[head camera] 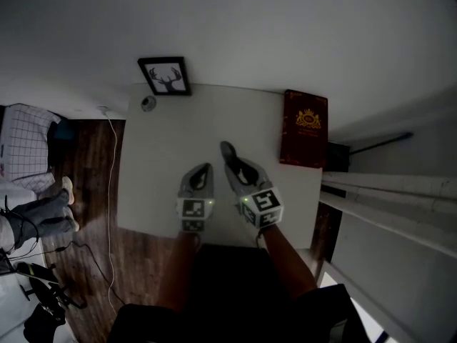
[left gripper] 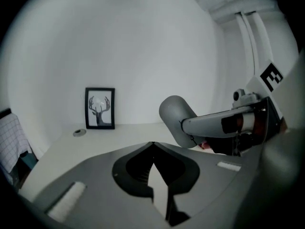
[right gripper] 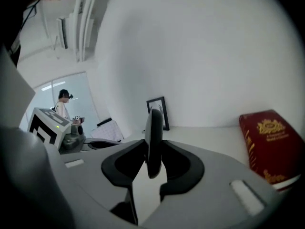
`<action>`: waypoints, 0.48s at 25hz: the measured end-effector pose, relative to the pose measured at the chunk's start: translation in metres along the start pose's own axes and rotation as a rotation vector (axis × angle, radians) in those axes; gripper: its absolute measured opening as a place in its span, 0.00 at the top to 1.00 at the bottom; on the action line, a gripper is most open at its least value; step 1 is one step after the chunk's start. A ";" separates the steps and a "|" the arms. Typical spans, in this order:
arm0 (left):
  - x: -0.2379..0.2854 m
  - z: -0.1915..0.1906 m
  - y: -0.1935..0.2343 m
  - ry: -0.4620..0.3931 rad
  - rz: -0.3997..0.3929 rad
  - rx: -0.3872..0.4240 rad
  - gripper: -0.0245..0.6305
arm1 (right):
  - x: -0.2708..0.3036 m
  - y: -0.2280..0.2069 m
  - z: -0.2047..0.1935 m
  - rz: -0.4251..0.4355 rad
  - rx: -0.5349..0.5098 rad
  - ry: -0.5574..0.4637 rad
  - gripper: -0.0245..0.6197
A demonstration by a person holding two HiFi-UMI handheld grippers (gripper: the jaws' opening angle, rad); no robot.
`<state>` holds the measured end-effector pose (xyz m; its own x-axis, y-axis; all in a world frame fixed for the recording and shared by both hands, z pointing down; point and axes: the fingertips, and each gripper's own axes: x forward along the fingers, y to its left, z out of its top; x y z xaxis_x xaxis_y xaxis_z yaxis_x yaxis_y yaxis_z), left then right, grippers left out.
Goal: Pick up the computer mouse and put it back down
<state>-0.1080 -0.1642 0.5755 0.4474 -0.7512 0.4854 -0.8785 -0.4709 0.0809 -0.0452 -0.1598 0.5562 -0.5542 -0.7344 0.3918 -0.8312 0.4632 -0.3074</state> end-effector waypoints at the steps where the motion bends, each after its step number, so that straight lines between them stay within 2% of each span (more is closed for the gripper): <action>1: -0.004 0.009 0.000 -0.029 0.008 0.009 0.96 | -0.003 0.002 0.007 -0.018 -0.038 -0.029 0.77; 5: -0.019 0.042 -0.003 -0.120 0.010 0.027 0.96 | -0.017 0.010 0.044 -0.084 -0.139 -0.147 0.77; 12: -0.045 0.087 -0.006 -0.248 0.006 0.049 0.96 | -0.046 0.030 0.090 -0.164 -0.292 -0.260 0.77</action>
<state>-0.1079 -0.1676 0.4774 0.4751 -0.8416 0.2568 -0.8746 -0.4837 0.0330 -0.0410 -0.1564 0.4509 -0.4151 -0.8934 0.1720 -0.9057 0.4236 0.0144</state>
